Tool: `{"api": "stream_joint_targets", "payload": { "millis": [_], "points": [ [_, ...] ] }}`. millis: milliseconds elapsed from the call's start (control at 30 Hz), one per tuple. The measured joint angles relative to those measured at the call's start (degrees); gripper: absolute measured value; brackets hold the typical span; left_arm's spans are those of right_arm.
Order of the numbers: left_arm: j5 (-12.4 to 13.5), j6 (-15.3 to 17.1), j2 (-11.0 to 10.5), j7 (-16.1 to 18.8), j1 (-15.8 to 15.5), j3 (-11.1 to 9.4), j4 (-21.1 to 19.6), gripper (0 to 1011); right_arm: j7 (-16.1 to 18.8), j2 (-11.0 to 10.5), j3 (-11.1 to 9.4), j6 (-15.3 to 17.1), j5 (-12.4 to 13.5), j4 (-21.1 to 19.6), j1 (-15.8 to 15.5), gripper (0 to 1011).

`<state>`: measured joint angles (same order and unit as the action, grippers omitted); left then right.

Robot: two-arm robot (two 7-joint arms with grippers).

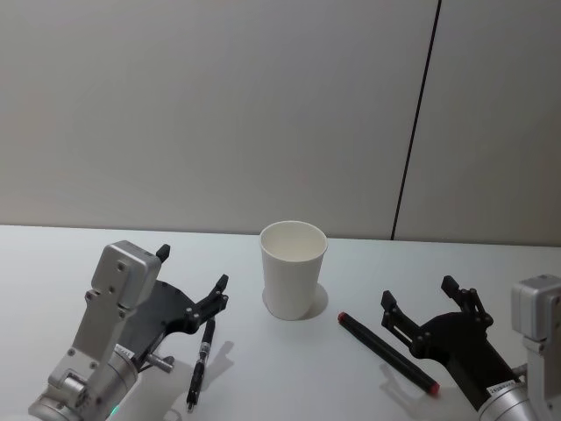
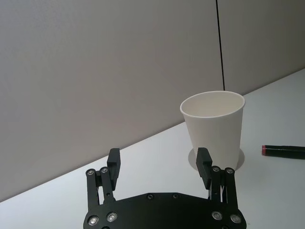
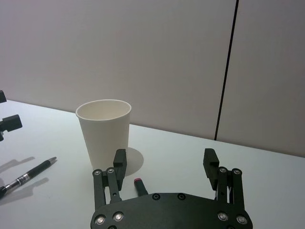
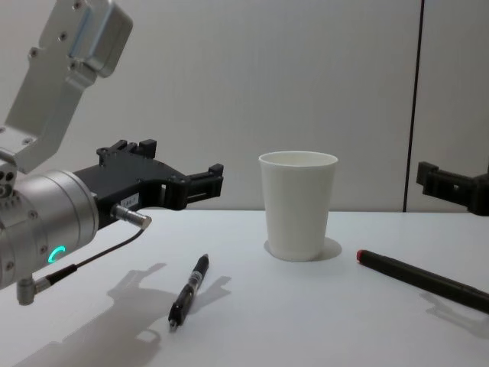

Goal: Place the pen into the pen holder.

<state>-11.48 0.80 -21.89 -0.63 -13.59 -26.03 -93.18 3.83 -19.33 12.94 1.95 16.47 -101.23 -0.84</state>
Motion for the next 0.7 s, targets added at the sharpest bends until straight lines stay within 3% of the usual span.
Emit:
{"api": "stream_joint_targets", "payload": {
  "millis": [700],
  "points": [
    [0.0, 0.0, 0.0, 0.0, 0.0, 0.0, 0.0, 1002, 0.0, 0.0, 0.0, 0.0, 0.0, 0.0, 0.0, 1001]
  ]
}}
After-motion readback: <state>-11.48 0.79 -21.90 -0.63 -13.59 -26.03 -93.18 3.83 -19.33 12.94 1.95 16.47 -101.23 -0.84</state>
